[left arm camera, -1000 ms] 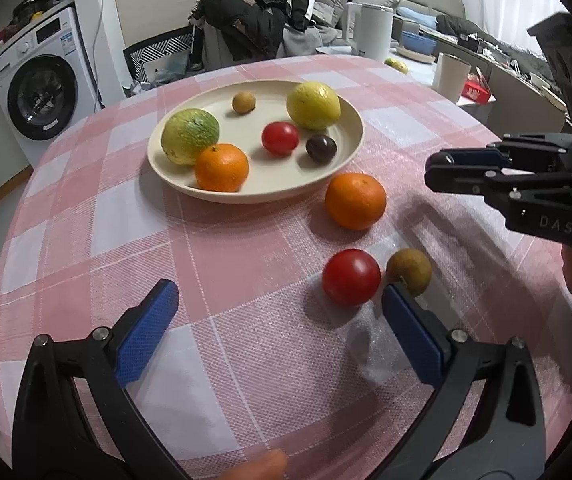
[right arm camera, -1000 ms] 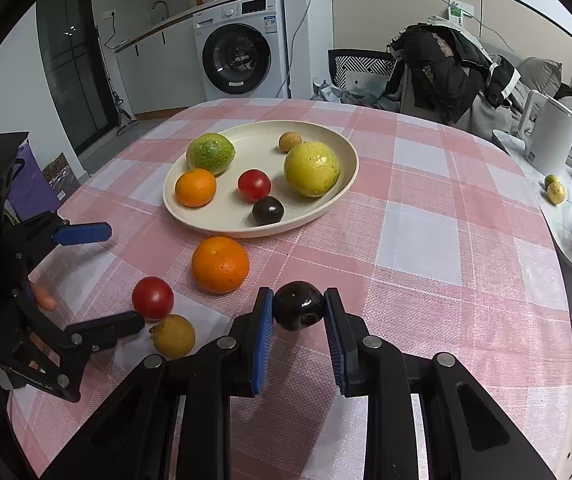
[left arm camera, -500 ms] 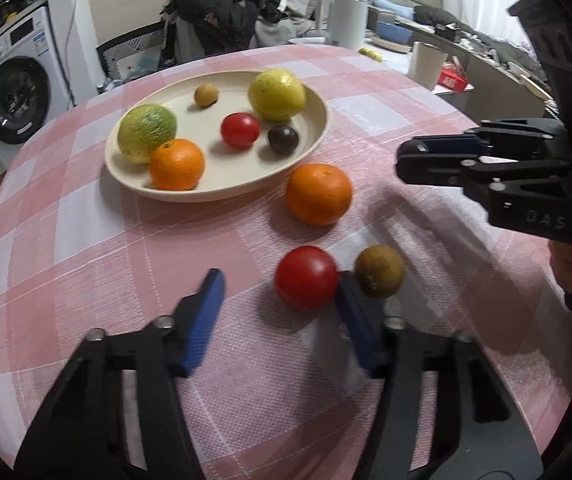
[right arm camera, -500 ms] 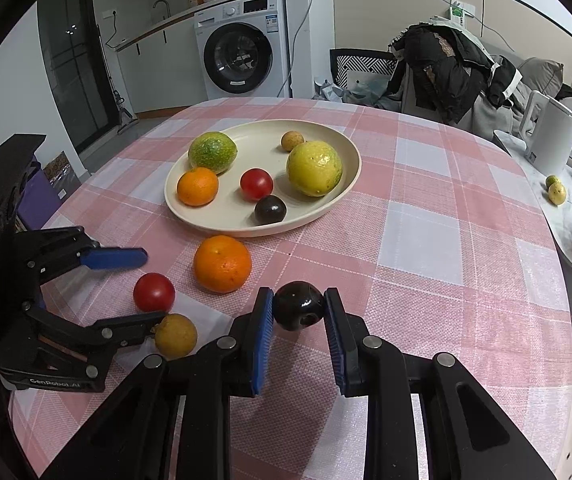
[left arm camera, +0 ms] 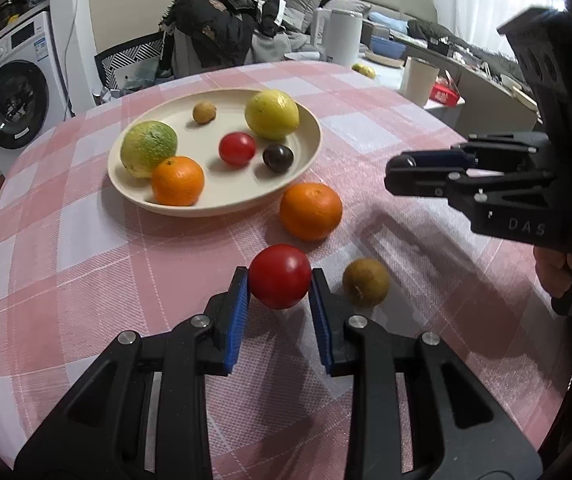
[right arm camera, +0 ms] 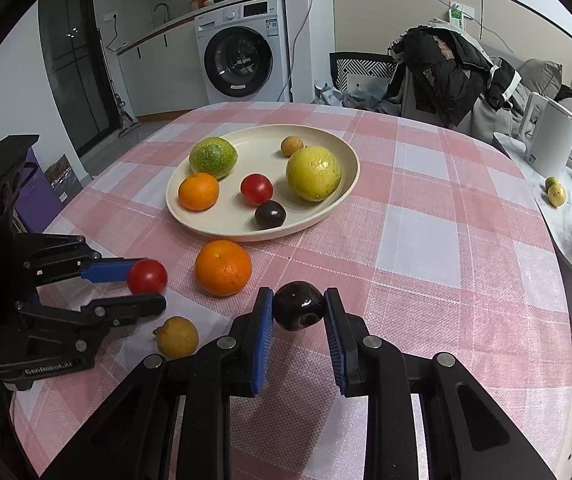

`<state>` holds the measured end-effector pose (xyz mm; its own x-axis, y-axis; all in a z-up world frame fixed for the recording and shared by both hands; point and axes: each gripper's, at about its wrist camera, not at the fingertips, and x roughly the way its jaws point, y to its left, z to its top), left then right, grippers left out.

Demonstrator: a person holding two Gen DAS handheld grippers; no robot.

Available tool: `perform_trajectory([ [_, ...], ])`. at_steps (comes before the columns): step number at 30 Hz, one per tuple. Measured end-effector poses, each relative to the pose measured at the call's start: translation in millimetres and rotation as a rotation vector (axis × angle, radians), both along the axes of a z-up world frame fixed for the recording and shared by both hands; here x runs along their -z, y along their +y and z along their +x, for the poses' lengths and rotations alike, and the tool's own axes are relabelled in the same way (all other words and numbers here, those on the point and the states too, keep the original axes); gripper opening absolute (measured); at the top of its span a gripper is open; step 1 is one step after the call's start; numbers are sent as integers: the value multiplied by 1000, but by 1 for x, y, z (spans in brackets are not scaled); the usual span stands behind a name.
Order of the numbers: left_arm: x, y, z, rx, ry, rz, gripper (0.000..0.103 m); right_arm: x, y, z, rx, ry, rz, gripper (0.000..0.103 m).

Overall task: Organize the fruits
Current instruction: 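Grasp a red tomato with the left tool while the right tool holds the plum, then carry the tomato with the left tool while the right tool carries the plum onto the plate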

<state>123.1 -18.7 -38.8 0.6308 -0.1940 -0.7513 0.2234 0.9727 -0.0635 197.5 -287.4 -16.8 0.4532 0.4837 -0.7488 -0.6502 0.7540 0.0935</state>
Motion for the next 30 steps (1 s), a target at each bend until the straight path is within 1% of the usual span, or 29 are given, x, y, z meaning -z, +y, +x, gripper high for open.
perform_trajectory([
  [9,-17,22,-6,-72,-68,-48,27,-6,-1,-3,-3,-21,24,26],
  [15,-24,34,-7,-116,-92,-78,27,-11,-1,-4,-2,-38,46,26],
  [22,-34,44,-2,-149,-117,-110,27,-23,-4,-3,10,-66,107,26],
  [27,-42,46,7,-162,-136,-121,27,-29,-5,1,32,-76,147,26],
  [30,-45,43,13,-161,-150,-108,27,-32,-4,4,41,-86,157,26],
])
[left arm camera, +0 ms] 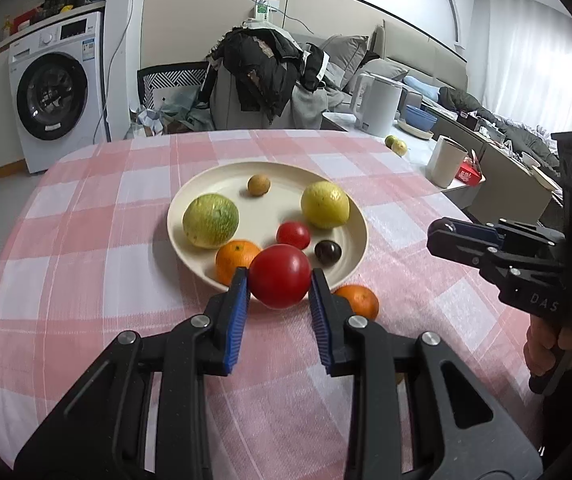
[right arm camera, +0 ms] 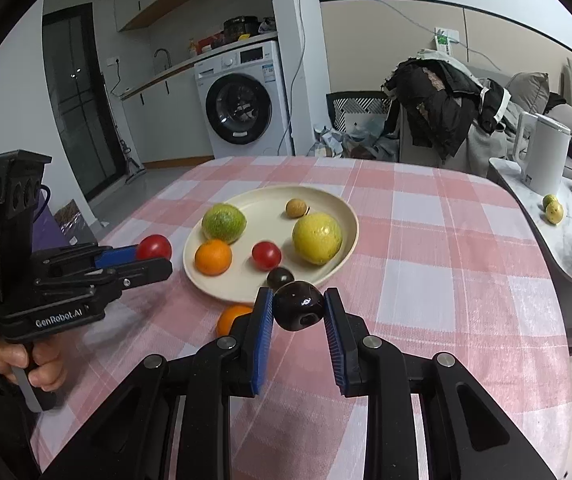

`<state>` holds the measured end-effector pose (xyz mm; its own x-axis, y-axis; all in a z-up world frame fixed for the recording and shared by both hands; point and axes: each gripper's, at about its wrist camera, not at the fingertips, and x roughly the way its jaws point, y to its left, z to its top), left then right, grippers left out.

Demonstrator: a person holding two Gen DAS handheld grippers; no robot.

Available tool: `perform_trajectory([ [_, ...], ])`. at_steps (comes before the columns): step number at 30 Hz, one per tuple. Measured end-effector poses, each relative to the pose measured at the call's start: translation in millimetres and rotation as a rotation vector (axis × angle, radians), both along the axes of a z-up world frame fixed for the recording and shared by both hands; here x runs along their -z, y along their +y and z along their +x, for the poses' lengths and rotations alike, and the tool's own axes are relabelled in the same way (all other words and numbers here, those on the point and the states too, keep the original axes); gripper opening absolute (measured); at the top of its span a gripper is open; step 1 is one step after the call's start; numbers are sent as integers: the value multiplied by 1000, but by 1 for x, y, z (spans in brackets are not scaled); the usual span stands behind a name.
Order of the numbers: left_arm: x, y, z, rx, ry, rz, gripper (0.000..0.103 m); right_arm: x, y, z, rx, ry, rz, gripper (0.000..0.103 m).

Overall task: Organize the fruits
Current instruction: 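Carry the tomato with the left tool while the right tool carries the plum onto the plate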

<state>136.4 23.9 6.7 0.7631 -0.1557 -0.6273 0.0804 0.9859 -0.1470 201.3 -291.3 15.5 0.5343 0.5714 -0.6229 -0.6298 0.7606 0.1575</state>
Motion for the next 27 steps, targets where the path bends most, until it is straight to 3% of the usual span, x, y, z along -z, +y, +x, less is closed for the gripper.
perform_trajectory([
  [19,-11,9,31,-52,-57,33,27,-11,19,42,66,49,118,26],
  [27,-7,9,49,-46,-44,49,27,-12,31,61,70,72,139,26],
])
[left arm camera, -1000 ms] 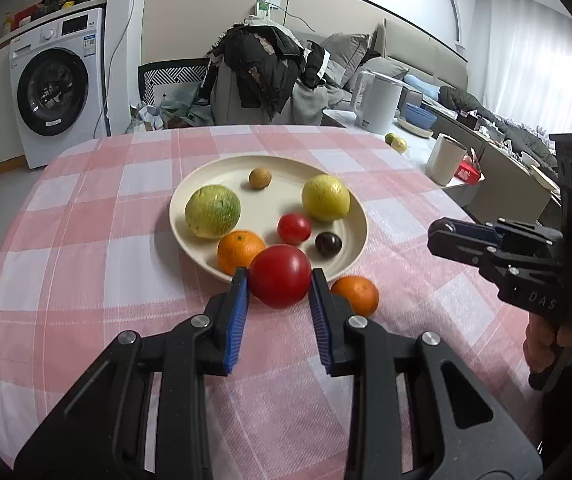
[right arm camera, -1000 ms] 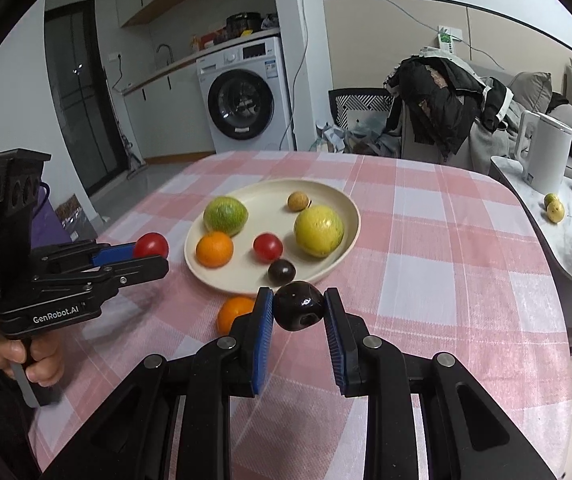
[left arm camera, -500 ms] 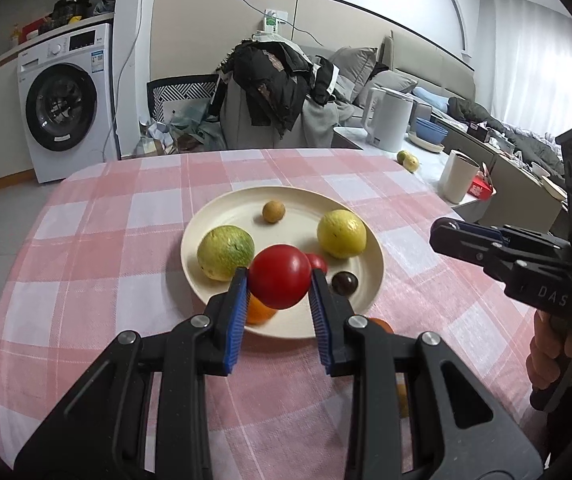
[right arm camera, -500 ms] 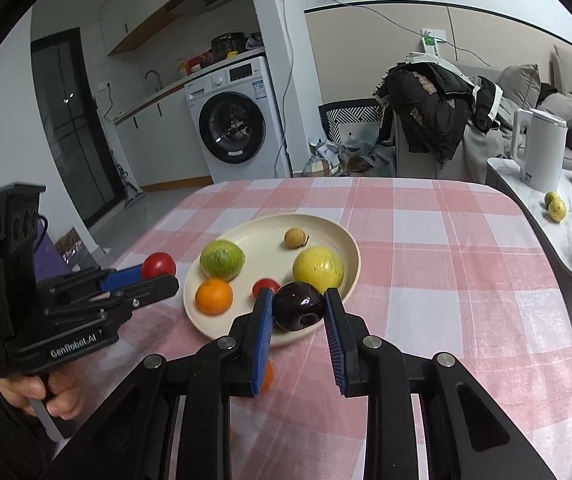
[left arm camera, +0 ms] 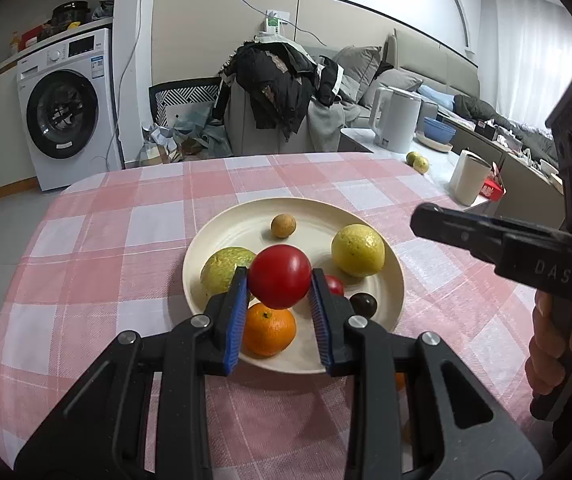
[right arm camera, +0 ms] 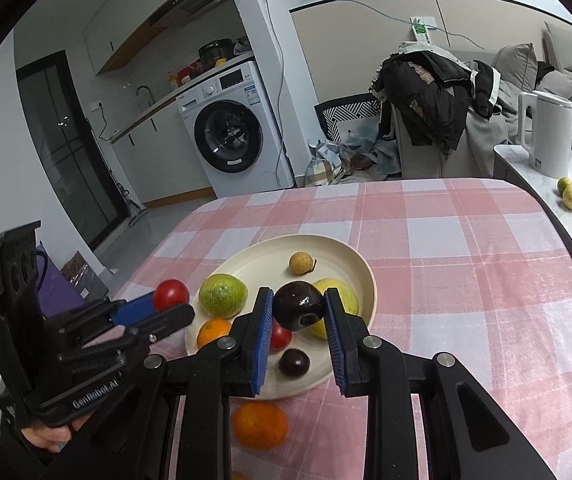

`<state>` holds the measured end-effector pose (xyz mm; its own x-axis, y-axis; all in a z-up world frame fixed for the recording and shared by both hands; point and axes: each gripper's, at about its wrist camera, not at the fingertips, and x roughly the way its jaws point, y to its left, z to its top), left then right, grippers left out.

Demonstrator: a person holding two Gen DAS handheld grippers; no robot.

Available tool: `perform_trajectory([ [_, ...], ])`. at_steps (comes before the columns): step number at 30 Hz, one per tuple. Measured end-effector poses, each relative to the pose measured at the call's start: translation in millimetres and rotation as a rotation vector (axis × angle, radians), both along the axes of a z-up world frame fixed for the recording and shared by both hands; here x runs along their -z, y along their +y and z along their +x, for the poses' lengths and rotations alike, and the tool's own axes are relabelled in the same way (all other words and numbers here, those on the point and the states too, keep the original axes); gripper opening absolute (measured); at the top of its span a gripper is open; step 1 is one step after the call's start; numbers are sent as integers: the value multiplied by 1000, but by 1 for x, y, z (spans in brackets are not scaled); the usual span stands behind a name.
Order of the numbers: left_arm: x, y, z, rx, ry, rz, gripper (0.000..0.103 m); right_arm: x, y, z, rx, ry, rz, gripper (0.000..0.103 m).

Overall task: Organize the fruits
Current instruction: 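Carry the tomato with the left tool while the right tool carries the plum onto the plate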

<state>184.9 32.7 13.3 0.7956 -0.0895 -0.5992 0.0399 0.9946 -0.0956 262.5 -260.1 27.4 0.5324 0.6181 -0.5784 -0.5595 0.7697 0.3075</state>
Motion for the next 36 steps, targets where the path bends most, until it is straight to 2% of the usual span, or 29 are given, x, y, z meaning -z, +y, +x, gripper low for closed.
perform_trajectory([
  [31,31,-6,55,41,57,17,27,21,41,50,-9,49,-77,26],
  [34,32,-7,55,35,51,27,27,21,40,51,-9,51,-77,31],
  [36,30,-6,54,35,49,22,27,18,39,48,-10,37,-69,40],
])
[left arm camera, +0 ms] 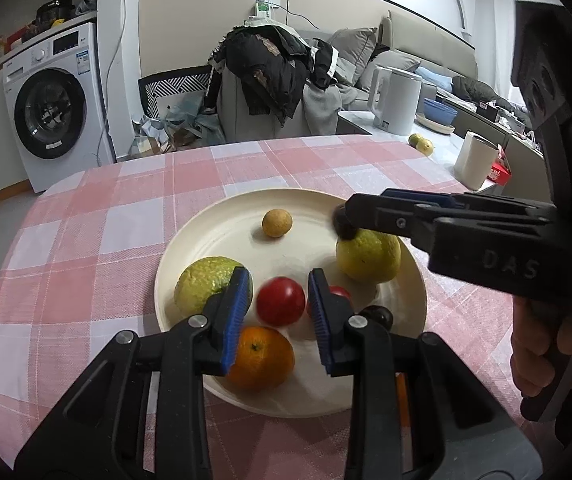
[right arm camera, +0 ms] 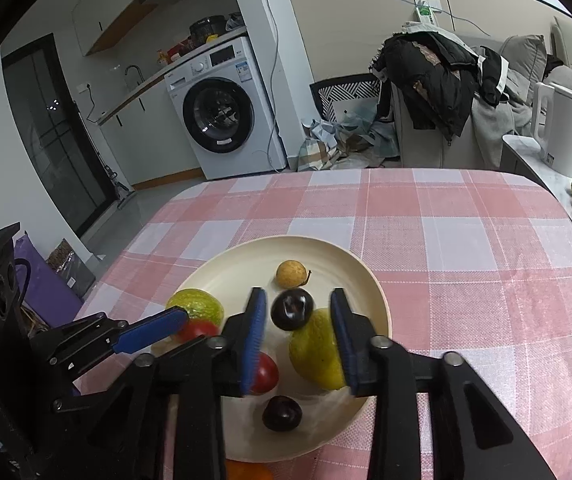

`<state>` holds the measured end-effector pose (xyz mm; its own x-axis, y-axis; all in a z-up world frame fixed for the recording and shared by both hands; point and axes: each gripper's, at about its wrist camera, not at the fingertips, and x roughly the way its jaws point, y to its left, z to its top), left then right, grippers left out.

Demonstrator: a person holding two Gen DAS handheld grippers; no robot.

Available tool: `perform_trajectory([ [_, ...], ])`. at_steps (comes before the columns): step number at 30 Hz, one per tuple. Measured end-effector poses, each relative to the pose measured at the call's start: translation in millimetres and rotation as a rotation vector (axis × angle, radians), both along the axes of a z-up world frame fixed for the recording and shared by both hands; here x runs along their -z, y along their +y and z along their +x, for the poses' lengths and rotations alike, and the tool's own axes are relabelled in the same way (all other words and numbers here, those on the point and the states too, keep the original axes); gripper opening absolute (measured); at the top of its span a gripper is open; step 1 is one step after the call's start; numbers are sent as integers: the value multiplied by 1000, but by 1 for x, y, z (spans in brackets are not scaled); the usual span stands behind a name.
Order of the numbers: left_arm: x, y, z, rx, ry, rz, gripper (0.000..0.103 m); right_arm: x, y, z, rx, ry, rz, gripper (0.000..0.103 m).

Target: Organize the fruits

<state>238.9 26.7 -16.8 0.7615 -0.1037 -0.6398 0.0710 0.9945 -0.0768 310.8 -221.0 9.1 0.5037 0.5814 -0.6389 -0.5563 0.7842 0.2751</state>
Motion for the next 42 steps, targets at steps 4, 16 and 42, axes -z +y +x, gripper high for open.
perform_trajectory([
  [4,-4,3,-6,-4,4,-18,43,-7,-7,-8,7,-32,-2,49],
  [16,-25,19,-68,-79,-25,-46,103,-13,-36,-47,7,-61,-56,101],
  [42,-20,2,-132,-72,5,5,103,18,-64,-103,-4,-25,-202,103],
])
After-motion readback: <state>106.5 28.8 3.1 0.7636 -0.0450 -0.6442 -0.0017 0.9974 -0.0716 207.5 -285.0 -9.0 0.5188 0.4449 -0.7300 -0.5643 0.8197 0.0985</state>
